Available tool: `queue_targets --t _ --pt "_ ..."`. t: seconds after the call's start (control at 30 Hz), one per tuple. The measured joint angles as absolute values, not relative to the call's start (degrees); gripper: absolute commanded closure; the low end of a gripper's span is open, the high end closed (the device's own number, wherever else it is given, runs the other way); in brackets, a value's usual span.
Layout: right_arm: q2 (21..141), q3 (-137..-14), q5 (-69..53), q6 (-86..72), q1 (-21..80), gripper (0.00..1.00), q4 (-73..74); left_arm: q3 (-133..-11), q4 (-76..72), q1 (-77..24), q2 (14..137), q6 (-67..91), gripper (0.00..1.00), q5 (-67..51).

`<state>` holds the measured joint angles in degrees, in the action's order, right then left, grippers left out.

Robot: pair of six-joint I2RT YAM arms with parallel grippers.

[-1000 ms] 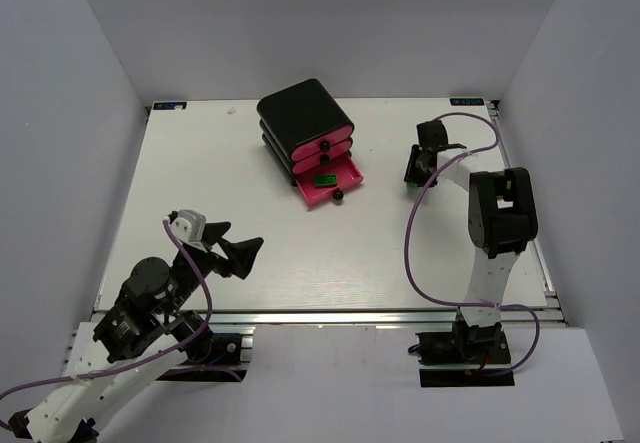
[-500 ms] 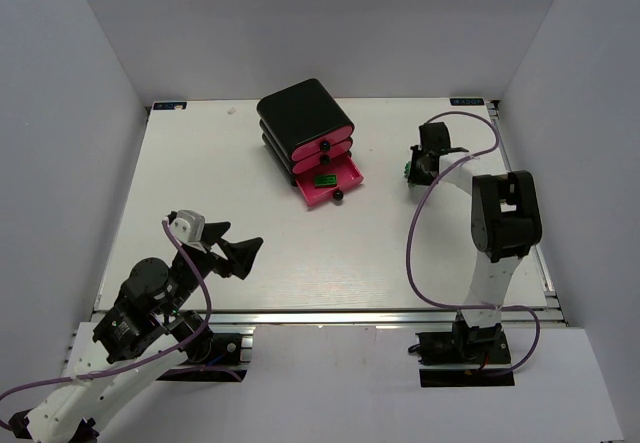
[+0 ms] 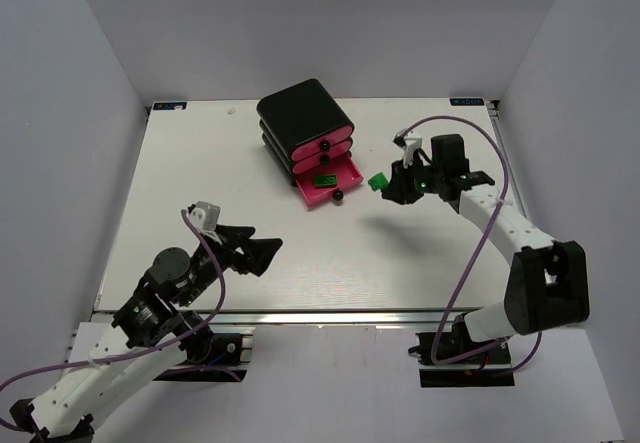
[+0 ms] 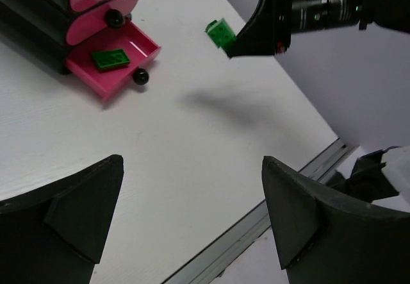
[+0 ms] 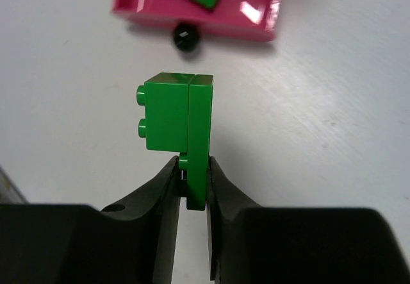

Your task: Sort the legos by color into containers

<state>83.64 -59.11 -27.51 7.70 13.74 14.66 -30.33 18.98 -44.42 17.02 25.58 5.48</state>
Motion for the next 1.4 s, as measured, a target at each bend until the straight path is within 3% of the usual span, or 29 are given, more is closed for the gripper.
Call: queue_targets --t 0.37,1.0,1.4 --pt "74.76 -52.66 -35.94 20.14 23.64 1.0 17.04 -28.75 8.6 -44.42 42.06 42.74 0.04 2.17" --pt "72.05 -48.8 -23.46 26.06 40.95 1.0 12.51 -29.23 -1.91 -44.86 50.63 51.35 0.03 7.55" --pt "72.84 -49.21 -15.99 22.72 45.32 1.0 8.95 -29.23 -10.11 -45.43 55.33 51.57 0.07 5.91"
